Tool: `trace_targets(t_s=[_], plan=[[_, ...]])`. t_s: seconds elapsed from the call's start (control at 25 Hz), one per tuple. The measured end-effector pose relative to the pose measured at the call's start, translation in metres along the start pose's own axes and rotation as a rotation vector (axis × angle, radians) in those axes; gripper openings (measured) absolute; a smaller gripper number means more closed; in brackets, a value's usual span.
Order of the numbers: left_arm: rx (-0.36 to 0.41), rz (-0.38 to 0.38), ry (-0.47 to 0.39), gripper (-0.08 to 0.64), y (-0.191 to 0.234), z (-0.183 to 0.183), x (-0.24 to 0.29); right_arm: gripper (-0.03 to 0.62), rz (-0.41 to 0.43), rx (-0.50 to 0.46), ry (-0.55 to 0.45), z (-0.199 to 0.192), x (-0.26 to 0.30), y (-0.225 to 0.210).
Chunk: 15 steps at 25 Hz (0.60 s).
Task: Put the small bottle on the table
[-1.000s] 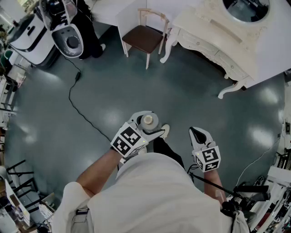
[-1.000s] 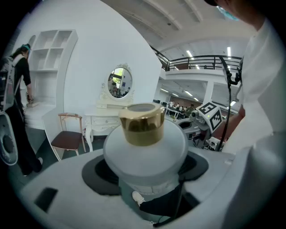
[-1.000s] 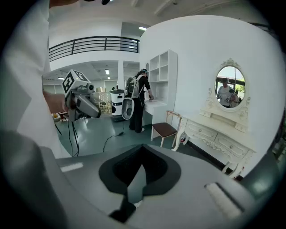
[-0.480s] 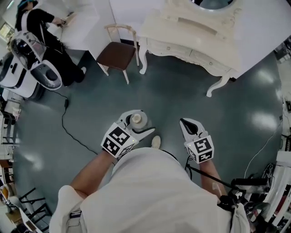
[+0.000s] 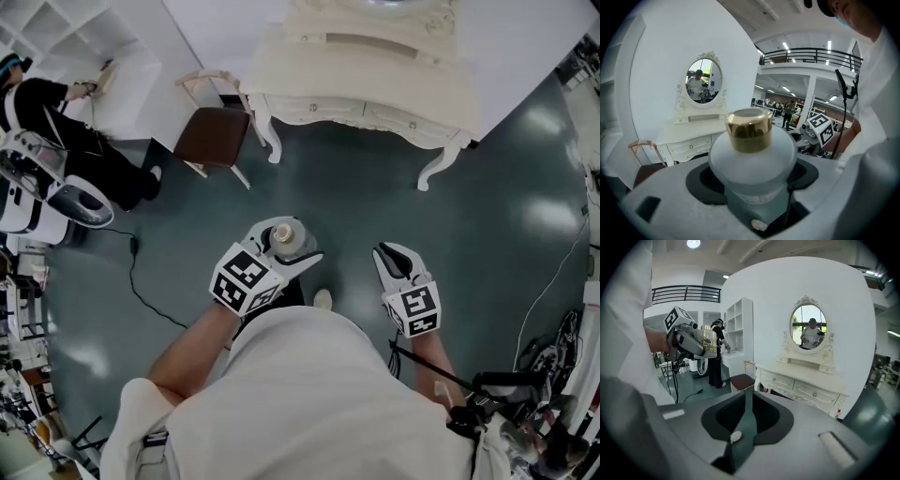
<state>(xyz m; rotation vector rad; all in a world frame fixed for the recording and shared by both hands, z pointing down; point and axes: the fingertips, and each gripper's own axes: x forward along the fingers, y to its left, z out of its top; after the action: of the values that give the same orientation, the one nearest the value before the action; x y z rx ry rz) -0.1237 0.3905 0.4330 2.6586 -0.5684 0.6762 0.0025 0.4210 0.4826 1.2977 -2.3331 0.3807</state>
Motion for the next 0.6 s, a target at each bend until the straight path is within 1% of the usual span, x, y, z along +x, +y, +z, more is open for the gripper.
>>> trace_targets(t_s=[0.12, 0.16, 0.32, 0.48, 0.6], plan=[[0.014, -0.026, 0.004, 0.342, 0.027, 0.017, 0.026, 0.026, -0.044, 0.030, -0.013, 0.009, 0.015, -0.029], [0.019, -0.035, 0.002, 0.342, 0.039, 0.024, 0.035, 0.006, -0.057, 0.038, -0.011, 0.011, 0.022, -0.039], [0.035, -0.087, -0.010, 0.342, 0.084, 0.046, 0.072, 0.002, -0.103, 0.050, 0.017, 0.025, 0.053, -0.076], [0.058, -0.127, 0.000, 0.342, 0.142, 0.080, 0.110, 0.002, -0.145, 0.078, 0.029, 0.060, 0.090, -0.121], [0.086, -0.138, -0.008, 0.342, 0.189, 0.112, 0.130, 0.002, -0.143, 0.059, 0.050, 0.089, 0.130, -0.147]])
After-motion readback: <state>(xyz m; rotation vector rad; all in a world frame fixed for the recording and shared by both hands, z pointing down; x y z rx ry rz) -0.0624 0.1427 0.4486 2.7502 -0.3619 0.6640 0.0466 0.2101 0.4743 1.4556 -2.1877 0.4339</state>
